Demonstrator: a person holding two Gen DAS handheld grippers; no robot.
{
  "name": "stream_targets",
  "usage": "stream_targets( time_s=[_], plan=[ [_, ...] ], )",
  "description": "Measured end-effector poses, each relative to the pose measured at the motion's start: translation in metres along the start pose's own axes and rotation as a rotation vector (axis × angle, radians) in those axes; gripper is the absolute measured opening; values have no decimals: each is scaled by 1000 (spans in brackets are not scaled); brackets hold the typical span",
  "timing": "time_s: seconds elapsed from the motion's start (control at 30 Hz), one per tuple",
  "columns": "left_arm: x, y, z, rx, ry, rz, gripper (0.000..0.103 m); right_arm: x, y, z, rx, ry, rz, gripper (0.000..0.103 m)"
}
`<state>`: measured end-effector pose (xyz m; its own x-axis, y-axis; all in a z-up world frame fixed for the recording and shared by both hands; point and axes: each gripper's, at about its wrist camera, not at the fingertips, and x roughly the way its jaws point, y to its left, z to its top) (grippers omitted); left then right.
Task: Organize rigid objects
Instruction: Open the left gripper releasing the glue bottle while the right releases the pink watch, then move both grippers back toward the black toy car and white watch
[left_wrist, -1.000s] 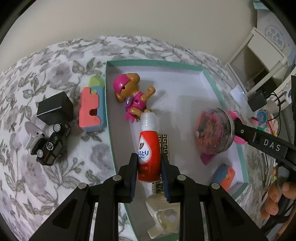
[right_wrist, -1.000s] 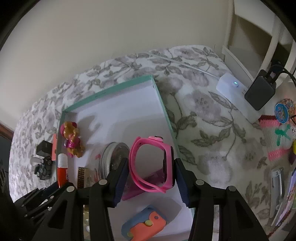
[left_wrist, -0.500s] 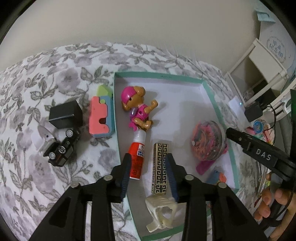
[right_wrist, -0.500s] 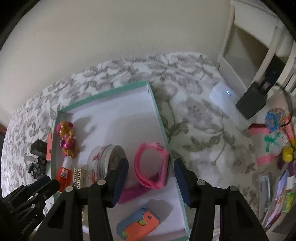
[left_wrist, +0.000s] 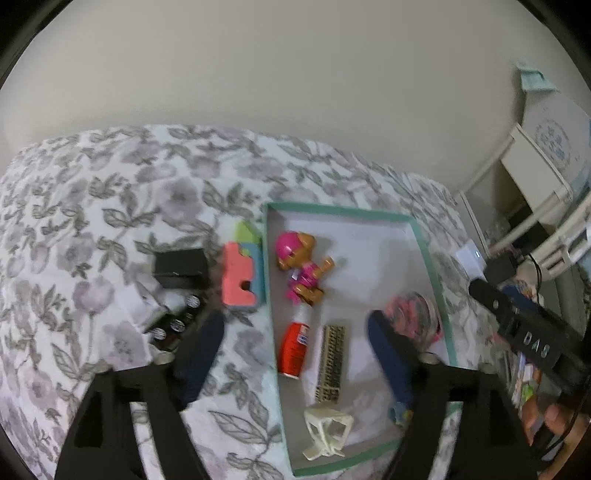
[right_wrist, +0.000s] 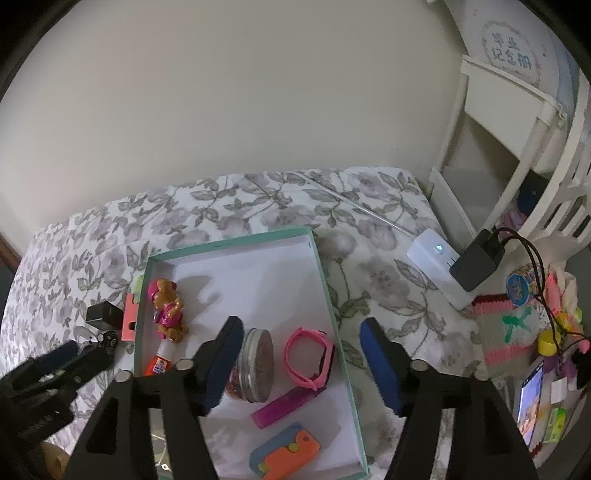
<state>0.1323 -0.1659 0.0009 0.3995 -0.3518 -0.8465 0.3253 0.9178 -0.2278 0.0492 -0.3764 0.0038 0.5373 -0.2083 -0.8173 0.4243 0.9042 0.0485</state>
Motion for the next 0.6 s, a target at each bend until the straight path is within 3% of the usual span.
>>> stream_targets(
  time_s=[0.13,0.23,0.37,0.6],
  plan=[
    [-8,10,5,-22,-48,56,87,3,9,-2,-31,2,-2,77],
    [-9,15,6,-36,-63,75,96,4,12,-3,-45,-5,1,88],
    [-10,20,7,-41,-78,111,97,5,19,-4,-60,-13,9,102],
    [-15,27,9,-64,-101,128,97,7,26,-5,-91,-16,6,103]
  ],
)
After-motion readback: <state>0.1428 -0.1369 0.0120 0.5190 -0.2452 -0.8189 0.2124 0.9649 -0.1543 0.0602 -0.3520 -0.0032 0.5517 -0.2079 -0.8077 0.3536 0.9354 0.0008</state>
